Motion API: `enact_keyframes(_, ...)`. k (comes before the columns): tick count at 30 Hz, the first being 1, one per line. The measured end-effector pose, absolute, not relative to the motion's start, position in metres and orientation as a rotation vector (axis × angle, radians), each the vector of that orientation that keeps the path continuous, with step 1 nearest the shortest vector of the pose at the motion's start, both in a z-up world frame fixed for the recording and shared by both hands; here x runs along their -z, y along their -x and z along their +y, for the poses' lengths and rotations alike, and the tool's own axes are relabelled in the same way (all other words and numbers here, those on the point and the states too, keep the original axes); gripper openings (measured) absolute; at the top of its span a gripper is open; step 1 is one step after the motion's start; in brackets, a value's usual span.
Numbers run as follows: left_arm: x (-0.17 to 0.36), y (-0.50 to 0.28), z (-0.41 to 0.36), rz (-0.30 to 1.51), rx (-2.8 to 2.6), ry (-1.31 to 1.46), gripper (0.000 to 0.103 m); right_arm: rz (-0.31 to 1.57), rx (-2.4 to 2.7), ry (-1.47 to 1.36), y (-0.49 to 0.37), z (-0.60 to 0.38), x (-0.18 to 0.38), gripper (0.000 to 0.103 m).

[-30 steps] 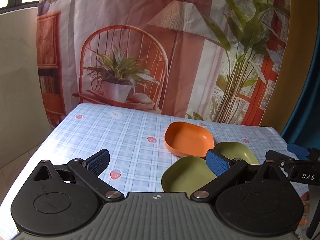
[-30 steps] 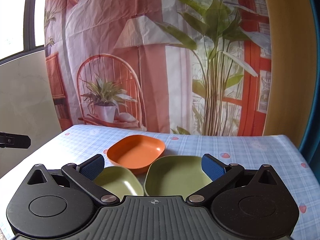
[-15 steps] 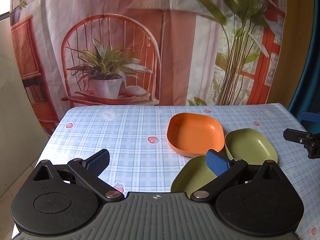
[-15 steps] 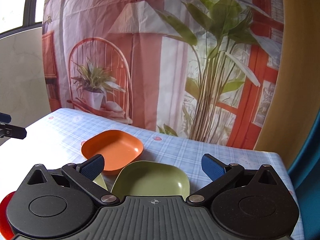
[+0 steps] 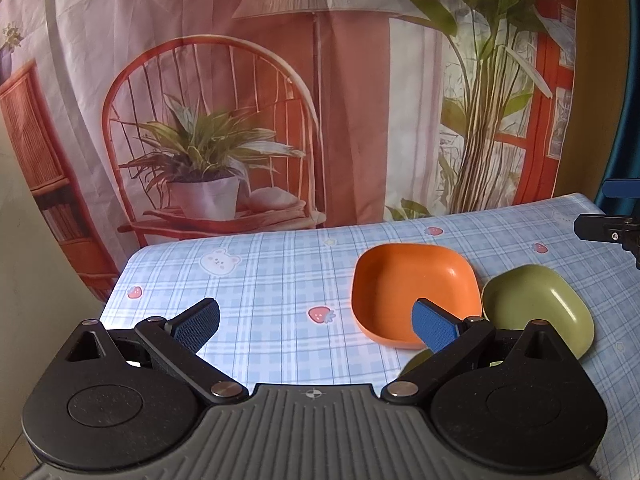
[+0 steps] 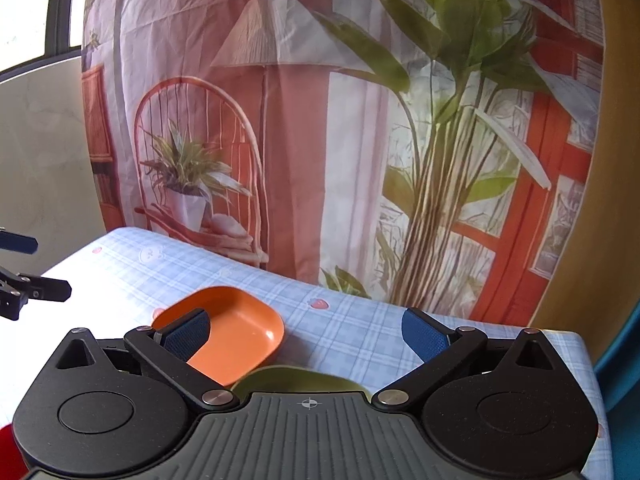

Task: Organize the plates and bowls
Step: 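Withdraw both open grippers and move them toward the orange plate, then close both grippers on opposite rims of the orange plate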

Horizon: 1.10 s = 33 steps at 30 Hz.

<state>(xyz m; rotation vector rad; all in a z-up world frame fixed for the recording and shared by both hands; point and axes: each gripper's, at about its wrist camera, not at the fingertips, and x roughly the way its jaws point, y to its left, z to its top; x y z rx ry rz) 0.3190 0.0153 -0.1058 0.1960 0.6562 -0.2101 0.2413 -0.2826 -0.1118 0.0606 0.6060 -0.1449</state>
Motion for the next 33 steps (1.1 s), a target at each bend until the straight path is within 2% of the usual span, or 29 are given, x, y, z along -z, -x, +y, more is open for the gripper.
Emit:
enact_keyframes(2,0.106,-0.329,0.013,0.648,0.221,-0.197,0.103,0.599,0.13,-0.053,-0.253,-0.284,0.11,0.096)
enact_keyframes(6,0.119,-0.357,0.007,0.682,0.241,-0.184,0.098,0.631,0.088,-0.056,-0.278,-0.282,0.12,0.082)
enact_keyframes(10,0.142,-0.379,0.0,0.737,0.275,-0.162,0.072,0.709,0.071,-0.111,-0.302,-0.279,0.148,0.066)
enact_keyframes(11,0.148,-0.382,-0.002,0.745,0.277,-0.168,0.067,0.726,0.071,-0.121,-0.308,-0.278,0.155,0.065)
enact_keyframes(13,0.16,-0.388,-0.003,0.774,0.296,-0.162,0.052,0.756,0.069,-0.155,-0.316,-0.277,0.17,0.06)
enact_keyframes(18,0.181,-0.396,0.005,0.851,0.306,-0.071,0.045,0.82,0.076,-0.21,-0.333,-0.278,0.2,0.05)
enact_keyframes(20,0.187,-0.399,0.013,0.878,0.277,-0.031,0.039,0.836,0.075,-0.214,-0.338,-0.278,0.207,0.049)
enact_keyframes(22,0.191,-0.402,0.018,0.899,0.284,0.012,0.029,0.851,0.083,-0.223,-0.342,-0.28,0.214,0.049)
enact_keyframes(25,0.195,-0.403,0.02,0.908,0.312,0.049,0.024,0.861,0.111,-0.263,-0.349,-0.285,0.222,0.046)
enact_keyframes(33,0.202,-0.403,0.014,0.922,0.361,0.086,0.022,0.879,0.1,-0.301,-0.361,-0.286,0.234,0.034)
